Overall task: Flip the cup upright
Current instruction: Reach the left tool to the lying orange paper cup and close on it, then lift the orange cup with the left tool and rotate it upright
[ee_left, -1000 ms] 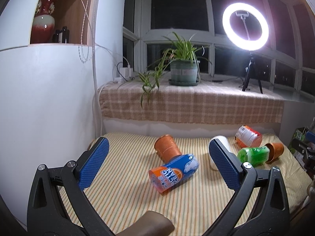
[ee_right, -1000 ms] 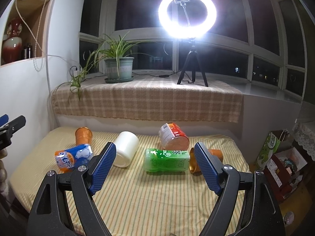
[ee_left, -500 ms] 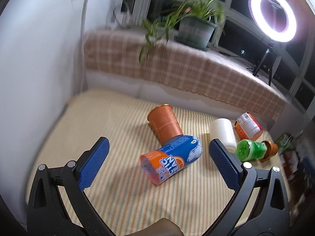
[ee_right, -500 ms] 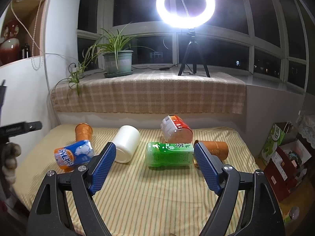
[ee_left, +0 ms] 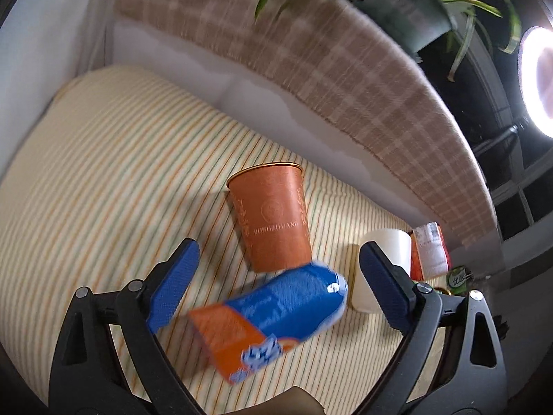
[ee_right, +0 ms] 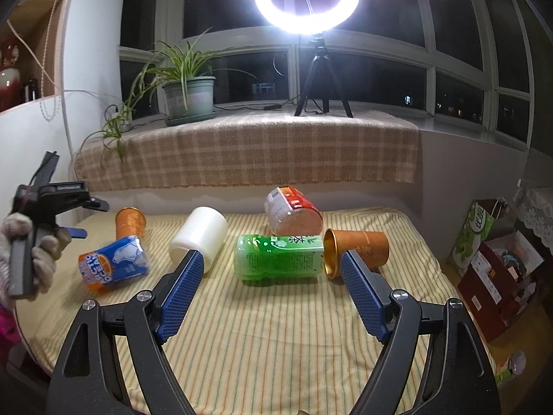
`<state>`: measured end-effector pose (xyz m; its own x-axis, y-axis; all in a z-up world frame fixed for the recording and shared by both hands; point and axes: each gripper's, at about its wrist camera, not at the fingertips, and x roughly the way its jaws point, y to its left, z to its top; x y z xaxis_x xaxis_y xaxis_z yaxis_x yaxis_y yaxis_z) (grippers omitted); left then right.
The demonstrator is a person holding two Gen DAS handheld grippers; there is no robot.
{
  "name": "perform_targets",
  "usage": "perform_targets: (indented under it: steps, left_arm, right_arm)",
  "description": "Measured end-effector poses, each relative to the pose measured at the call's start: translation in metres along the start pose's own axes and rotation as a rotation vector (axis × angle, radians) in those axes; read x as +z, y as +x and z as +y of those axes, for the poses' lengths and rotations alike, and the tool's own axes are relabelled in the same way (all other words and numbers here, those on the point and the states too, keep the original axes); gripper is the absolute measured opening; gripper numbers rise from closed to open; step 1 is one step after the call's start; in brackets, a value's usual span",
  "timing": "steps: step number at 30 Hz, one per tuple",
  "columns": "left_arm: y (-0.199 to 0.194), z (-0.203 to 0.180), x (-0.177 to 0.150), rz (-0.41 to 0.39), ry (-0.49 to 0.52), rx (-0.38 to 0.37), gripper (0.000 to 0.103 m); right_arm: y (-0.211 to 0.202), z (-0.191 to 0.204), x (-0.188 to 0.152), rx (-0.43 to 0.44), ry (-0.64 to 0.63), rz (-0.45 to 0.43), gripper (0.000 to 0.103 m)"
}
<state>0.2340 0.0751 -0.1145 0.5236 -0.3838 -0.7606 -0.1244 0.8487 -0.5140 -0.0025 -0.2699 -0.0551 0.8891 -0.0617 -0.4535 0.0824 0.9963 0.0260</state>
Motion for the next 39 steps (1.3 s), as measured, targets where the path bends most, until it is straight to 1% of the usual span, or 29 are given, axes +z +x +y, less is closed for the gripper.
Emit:
perform_targets:
  steps: [6,8,12,15,17,19,22,24,31,36,39]
  left_arm:
    - [0.028,0.006,0.018,0.043,-0.055,0.001,0.093]
    - [0.037,0.004,0.021,0.056,-0.061,0.004,0.086]
    - [0.053,0.002,0.023,0.079,-0.045,0.030,0.085]
    - [0.060,0.004,0.025,0.091,-0.055,0.030,0.083]
    - [0.063,0.005,0.025,0.096,-0.054,0.037,0.078]
    - [0.066,0.005,0.025,0.106,-0.054,0.049,0.076]
    - [0.066,0.008,0.026,0.115,-0.057,0.050,0.070]
    - [0.066,0.008,0.026,0.111,-0.053,0.055,0.067]
    - [0.060,0.006,0.029,0.093,-0.028,0.055,0.066]
    - [0.048,-0.002,0.033,0.042,0.003,0.064,0.065]
    - [0.032,-0.006,0.035,0.004,0.028,0.058,0.065]
  right_arm:
    - [0.004,-0.005,-0.003,-0.013,0.005,0.012,0.081]
    - [0.005,-0.008,-0.004,-0.018,0.011,0.018,0.081]
    - [0.006,-0.014,-0.008,-0.031,0.021,0.028,0.081]
    - [0.006,-0.019,-0.009,-0.040,0.027,0.031,0.081]
    - [0.007,-0.021,-0.010,-0.044,0.032,0.034,0.081]
    - [0.008,-0.023,-0.010,-0.047,0.036,0.036,0.081]
    - [0.008,-0.025,-0.011,-0.048,0.038,0.038,0.081]
    - [0.009,-0.025,-0.011,-0.049,0.040,0.040,0.081]
    - [0.010,-0.025,-0.013,-0.051,0.041,0.042,0.081]
    - [0.009,-0.026,-0.013,-0.054,0.041,0.037,0.081]
    - [0.006,-0.026,-0.013,-0.054,0.040,0.032,0.081]
